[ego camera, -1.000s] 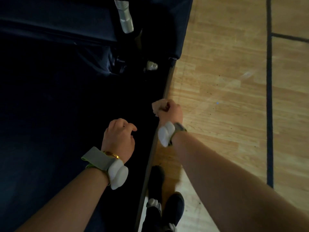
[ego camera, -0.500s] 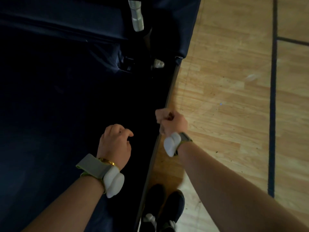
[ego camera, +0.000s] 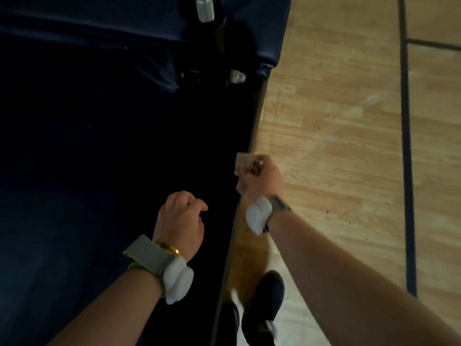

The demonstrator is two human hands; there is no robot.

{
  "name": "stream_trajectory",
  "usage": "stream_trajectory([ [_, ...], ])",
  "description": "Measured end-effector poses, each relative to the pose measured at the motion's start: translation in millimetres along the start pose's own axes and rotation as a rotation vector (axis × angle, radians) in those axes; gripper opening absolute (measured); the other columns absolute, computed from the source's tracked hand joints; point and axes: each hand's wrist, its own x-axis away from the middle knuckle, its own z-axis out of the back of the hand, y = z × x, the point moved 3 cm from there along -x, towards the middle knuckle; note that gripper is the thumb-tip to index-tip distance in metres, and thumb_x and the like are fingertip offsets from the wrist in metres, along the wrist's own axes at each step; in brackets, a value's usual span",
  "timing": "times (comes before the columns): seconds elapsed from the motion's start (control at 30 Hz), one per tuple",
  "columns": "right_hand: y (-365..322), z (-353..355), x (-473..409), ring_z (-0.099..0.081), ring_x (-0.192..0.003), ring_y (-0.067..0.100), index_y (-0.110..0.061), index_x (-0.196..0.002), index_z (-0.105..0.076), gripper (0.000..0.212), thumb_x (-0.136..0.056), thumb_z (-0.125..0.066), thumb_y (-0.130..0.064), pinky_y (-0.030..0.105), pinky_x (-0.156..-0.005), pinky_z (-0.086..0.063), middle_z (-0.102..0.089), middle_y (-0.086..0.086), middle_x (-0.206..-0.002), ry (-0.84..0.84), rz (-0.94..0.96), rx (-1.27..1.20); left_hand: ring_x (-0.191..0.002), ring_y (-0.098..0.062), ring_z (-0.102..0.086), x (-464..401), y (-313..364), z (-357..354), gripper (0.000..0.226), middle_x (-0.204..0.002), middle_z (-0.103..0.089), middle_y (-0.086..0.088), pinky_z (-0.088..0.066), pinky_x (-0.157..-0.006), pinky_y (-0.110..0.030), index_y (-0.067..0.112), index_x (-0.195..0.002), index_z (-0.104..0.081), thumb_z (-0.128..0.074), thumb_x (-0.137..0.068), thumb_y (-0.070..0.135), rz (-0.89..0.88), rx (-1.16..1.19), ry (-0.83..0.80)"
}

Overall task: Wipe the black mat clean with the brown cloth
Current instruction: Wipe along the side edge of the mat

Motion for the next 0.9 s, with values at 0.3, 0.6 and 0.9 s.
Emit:
stream_trajectory([
  [0.3, 35.7, -38.3, 104.5, -0.058, -0.086, 0.024, -0.028, -0.11, -0.057, 0.031, -0.081, -0.067, -0.034, 0.028, -0.07, -0.046, -0.049, -0.003, -0.098, -0.11, 0.004, 0.273, -0.125, -0.02, -0.032, 7.6, -1.3, -3.8, 0.041, -0.126, -0.045, 0.003, -0.031, -0.101, -0.031, 0.029, -0.13, -0.05, -0.046, -0.091, 0.015, 0.002, -0.079, -0.076],
  [0.6, 23.2, -27.3, 44.4, -0.059, -0.095, 0.03, -0.014, -0.118, -0.054, 0.024, -0.094, -0.054, -0.01, 0.034, -0.079, -0.049, -0.059, 0.013, -0.114, -0.03, -0.066, -0.041, -0.124, -0.024, -0.036, 30.3, -10.2, -1.3, 0.038, -0.124, -0.049, -0.004, -0.035, -0.101, -0.036, 0.022, -0.126, -0.057, -0.051, -0.09, 0.011, -0.049, -0.029, -0.056],
  [0.9, 34.0, -41.1, 124.1, -0.052, -0.081, 0.022, -0.024, -0.099, -0.058, 0.018, -0.086, -0.068, -0.031, 0.032, -0.071, -0.045, -0.049, 0.002, -0.1, -0.024, 0.034, 0.165, -0.103, -0.035, -0.054, 41.1, -36.3, -7.6, 0.034, -0.098, -0.06, -0.009, -0.047, -0.082, -0.046, 0.014, -0.101, -0.071, -0.067, -0.071, -0.002, -0.098, 0.043, 0.02],
])
